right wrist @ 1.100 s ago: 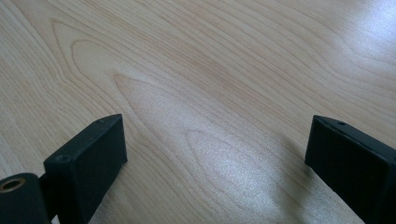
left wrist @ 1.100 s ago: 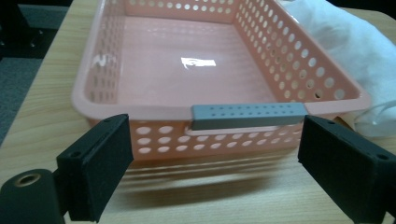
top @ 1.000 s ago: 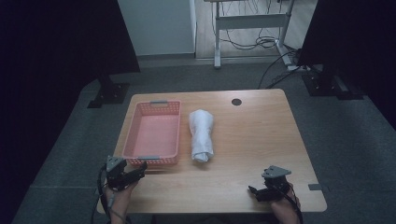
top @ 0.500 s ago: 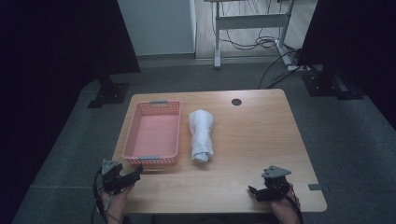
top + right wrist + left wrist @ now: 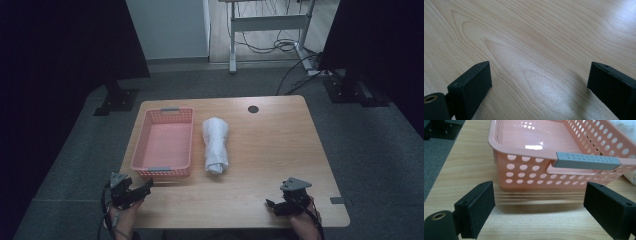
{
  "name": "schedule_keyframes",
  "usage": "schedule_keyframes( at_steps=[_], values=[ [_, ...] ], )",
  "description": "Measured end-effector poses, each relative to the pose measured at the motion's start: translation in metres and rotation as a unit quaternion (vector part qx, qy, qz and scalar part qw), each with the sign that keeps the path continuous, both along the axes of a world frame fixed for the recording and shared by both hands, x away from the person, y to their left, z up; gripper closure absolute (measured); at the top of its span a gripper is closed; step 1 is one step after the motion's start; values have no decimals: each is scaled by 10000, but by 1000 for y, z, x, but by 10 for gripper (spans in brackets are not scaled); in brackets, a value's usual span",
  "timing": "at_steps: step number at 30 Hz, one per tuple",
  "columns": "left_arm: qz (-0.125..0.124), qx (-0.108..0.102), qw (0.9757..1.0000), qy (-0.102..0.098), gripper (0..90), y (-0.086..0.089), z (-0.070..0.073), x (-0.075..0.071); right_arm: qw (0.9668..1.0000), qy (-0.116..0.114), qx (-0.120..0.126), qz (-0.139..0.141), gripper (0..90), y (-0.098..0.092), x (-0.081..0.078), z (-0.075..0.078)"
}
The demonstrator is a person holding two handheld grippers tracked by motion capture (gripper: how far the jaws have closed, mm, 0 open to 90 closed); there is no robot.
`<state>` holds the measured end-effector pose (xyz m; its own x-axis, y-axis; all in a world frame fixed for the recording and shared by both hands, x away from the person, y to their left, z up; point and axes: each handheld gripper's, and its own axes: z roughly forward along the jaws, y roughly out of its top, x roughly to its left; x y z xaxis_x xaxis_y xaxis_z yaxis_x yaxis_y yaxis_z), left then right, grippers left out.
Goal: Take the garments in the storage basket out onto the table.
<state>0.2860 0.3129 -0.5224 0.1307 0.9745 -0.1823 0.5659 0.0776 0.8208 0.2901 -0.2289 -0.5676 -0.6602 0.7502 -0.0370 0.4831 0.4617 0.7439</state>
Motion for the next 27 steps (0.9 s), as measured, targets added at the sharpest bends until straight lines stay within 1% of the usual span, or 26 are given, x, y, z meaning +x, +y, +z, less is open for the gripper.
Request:
schedule_keyframes(
  at_steps=[5, 13, 21, 27],
  values=[
    [0, 18, 10000, 49, 96, 0, -5, 2, 10000, 1, 0, 0, 48, 0, 0, 0],
    [-39, 95, 9997, 201, 96, -5, -12, 7, 10000, -8, -3, 3, 48, 0, 0, 0],
    [-73, 264, 9990, 367, 96, -11, -19, 12, 10000, -2, 1, 1, 48, 0, 0, 0],
    [-108, 407, 9977, 524, 96, -16, -24, 15, 10000, 1, 2, 0, 48, 0, 0, 0]
  ],
)
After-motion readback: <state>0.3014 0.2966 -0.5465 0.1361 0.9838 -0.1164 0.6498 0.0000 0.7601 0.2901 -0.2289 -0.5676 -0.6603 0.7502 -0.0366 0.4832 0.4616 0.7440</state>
